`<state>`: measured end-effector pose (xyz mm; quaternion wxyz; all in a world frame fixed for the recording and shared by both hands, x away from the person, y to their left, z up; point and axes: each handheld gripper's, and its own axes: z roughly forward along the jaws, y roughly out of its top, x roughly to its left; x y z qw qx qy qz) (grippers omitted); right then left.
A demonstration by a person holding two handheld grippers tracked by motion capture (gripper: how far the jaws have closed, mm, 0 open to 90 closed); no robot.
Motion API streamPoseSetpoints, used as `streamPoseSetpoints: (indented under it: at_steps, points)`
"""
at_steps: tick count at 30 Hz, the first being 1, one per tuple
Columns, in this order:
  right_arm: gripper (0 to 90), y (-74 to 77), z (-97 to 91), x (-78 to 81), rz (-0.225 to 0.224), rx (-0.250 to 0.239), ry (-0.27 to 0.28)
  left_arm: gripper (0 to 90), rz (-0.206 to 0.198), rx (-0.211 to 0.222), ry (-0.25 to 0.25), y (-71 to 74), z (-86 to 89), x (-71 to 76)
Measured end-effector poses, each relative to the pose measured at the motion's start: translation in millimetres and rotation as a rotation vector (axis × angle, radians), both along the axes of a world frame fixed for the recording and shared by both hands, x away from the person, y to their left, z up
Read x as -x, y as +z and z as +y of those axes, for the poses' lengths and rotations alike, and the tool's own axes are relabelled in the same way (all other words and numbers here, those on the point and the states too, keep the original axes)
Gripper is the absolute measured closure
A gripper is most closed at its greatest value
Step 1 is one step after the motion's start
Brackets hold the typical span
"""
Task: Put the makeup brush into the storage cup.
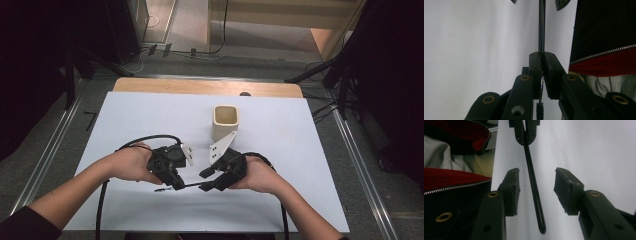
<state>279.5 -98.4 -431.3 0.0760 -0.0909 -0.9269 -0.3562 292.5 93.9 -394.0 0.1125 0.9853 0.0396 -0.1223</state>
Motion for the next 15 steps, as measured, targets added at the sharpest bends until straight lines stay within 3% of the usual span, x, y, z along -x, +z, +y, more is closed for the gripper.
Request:
streamPoseSetpoints:
  at_steps: [3,9,15]
  points:
    - [70.1,-2.7,3.7,2.0,0.005,-0.010,0.015,85.3,0.006,-0.004,0.004,-1.8,-2.1,1.5]
    - [82.7,-6.4,6.4,4.3,0.015,-0.035,0.045,85.3,0.016,0.005,-0.006,-1.7,-6.0,2.2]
    - [86.3,-9.3,4.7,7.1,0.012,-0.042,0.079,85.2,0.022,0.008,-0.025,-1.8,-7.3,5.1]
